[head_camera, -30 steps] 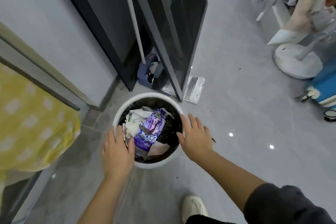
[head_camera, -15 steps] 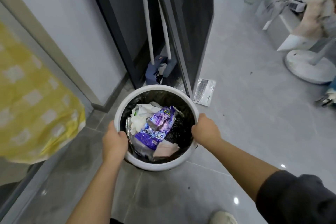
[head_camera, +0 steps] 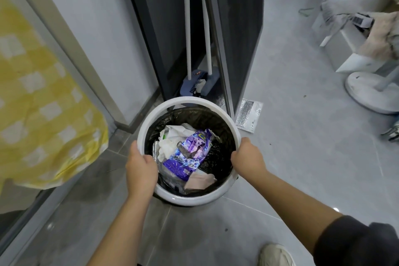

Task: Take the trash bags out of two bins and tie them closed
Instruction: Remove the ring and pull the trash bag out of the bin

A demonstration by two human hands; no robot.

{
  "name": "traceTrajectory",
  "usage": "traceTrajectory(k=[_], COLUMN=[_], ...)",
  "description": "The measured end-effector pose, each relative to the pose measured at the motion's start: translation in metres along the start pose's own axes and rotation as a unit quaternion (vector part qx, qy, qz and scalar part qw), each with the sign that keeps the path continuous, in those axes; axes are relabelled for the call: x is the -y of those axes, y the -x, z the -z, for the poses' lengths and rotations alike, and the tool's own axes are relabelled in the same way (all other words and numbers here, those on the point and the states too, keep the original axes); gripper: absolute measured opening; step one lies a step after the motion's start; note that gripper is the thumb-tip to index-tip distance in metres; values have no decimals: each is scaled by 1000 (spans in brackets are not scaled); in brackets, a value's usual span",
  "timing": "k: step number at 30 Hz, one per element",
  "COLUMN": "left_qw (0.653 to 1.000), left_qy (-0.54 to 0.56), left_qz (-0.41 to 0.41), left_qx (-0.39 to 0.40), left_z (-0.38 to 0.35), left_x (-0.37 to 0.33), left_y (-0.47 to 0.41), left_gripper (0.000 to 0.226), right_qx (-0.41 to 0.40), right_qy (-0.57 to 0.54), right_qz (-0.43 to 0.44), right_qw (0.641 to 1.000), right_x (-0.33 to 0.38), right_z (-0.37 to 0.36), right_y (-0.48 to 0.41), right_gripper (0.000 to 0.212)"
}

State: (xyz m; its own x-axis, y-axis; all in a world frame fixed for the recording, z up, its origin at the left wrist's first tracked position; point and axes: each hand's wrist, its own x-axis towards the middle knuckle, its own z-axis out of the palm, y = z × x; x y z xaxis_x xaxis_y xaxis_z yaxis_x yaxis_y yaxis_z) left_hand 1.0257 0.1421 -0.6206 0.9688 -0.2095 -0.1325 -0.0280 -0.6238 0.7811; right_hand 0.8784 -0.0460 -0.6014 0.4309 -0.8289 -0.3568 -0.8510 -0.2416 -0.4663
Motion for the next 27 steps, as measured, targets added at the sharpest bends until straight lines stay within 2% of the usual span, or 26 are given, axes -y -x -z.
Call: traceTrajectory(k=[9, 13, 17, 19, 23, 27], left_qw=[995, 993, 993, 993, 995, 991], left_qy=[75, 88, 102, 101, 63, 16], left_qz=[-62, -71, -52, -52, -78, -103], left_qx=[-34, -33, -25, -21, 23, 86], left_z=[1, 4, 12, 17, 12, -20], left_x=[-21, -26, -26, -31, -44, -63], left_y=[10, 15, 15, 18, 30, 41], left_gripper=[50, 46, 49, 44, 39, 33], right_qx=[-46, -52, -58, -62, -65, -78], right_qy=[-24, -33, -43, -40, -41, -45], right_qz=[33, 43, 52, 61, 42, -16], right_qw=[998, 997, 996, 995, 996, 996], right_x=[-8, -8, -13, -17, -35, -70], right_z=[1, 5, 11, 20, 45, 69], right_y=[2, 4, 4, 3, -5, -20], right_gripper=[26, 33, 27, 33, 47, 46])
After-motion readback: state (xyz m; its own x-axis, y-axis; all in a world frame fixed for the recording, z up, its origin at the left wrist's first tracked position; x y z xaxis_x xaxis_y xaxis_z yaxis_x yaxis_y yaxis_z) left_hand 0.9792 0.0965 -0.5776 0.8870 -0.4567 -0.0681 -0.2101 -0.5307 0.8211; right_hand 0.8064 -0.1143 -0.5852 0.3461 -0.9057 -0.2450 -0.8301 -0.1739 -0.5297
